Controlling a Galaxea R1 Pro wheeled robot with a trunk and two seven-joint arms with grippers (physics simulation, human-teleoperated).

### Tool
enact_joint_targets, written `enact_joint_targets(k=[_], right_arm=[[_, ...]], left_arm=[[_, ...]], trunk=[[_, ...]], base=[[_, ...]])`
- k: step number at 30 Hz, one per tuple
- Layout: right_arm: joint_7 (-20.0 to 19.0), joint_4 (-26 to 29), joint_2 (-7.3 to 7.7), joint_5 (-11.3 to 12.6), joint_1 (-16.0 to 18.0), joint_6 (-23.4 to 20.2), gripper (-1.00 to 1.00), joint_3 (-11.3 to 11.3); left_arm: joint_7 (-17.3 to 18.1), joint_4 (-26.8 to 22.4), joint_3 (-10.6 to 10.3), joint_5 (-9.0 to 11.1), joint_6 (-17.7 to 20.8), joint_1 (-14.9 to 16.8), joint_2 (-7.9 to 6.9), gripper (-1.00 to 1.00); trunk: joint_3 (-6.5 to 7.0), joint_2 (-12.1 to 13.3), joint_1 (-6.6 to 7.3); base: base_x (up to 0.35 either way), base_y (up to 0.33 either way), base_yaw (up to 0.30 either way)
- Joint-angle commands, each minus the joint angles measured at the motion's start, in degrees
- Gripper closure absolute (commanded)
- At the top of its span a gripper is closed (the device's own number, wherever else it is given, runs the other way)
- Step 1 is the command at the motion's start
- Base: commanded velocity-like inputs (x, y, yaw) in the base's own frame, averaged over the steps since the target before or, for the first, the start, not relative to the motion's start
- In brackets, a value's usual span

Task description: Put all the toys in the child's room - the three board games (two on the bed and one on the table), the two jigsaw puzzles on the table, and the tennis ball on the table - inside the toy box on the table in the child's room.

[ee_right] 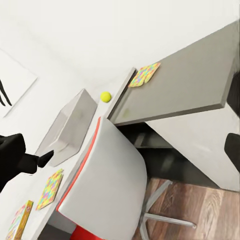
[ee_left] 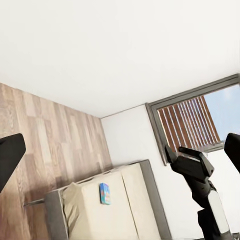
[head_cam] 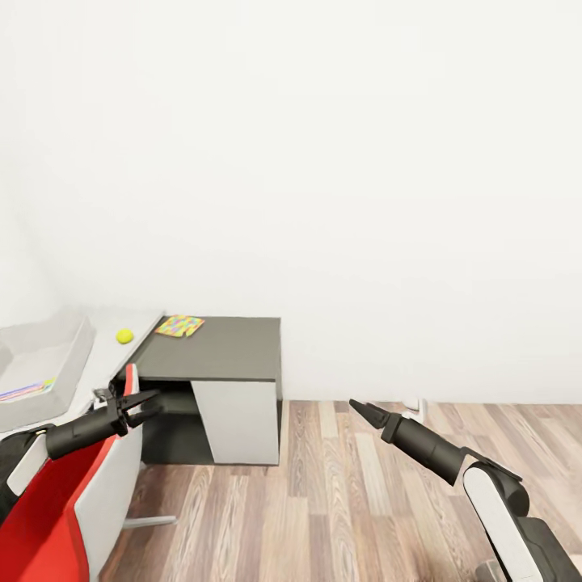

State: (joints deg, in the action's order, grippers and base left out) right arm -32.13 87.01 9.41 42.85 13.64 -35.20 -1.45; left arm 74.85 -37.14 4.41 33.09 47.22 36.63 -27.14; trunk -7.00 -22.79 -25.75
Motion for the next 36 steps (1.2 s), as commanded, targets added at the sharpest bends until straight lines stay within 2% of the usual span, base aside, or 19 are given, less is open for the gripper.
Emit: enact_joint_targets(k=[1,36], right_arm=[[-0.02,0.0,-0.01,0.32,0.07,-0.46,-1.0,-0.05],[-0.1,0.0,0.07,0.37,0.07,-0.46,-1.0,-0.14]], left_arm=[[0.09,-0.03,-0.01,0.2,0.23,0.02,-0.03,-1.0],[0.06,-0.01,-0.05,0.2,-0.32,0.02,-0.02,-1.0]], trunk=[[-0.12,-0.12,-0.03],[-0.12,-0.12,-0.03]], base=[[-0.004,0.0,-0.285],[0.0,0.0,-0.285]])
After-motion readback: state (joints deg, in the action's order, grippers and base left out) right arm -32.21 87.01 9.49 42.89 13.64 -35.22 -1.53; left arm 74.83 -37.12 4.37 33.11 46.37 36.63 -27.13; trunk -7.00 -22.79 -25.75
